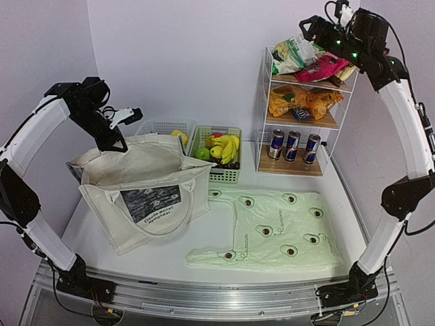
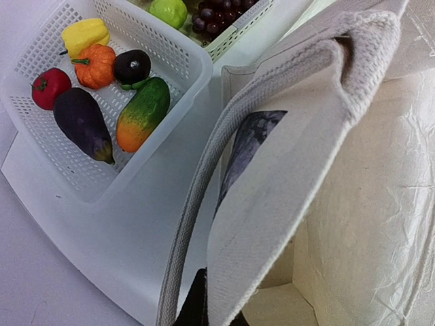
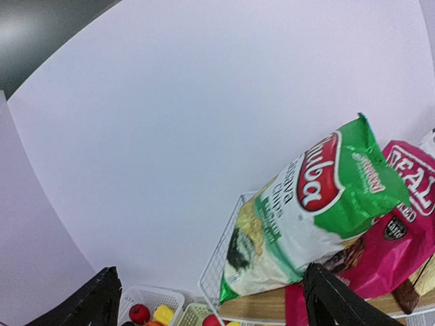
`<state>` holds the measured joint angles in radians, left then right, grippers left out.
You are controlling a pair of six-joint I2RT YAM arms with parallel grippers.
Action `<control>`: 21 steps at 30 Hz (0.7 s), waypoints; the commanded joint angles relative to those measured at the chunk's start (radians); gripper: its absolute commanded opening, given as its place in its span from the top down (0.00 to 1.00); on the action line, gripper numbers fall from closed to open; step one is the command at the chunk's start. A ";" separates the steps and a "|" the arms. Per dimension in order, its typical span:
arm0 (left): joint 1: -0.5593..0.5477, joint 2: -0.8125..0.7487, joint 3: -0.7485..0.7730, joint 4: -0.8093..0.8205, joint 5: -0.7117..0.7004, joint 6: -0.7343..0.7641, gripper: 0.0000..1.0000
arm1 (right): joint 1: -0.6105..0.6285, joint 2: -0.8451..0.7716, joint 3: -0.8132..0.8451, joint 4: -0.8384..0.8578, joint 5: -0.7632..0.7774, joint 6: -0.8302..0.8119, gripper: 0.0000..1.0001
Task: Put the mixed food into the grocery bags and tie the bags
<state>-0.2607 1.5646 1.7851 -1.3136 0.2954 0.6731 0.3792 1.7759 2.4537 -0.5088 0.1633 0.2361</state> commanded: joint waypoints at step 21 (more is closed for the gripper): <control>0.002 -0.087 0.003 0.031 0.116 0.018 1.00 | -0.256 0.312 0.191 0.384 -0.156 0.156 0.17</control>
<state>-0.2607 1.5253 1.7793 -1.3187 0.3679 0.6814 0.1237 2.0795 2.5923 -0.2322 0.0535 0.3798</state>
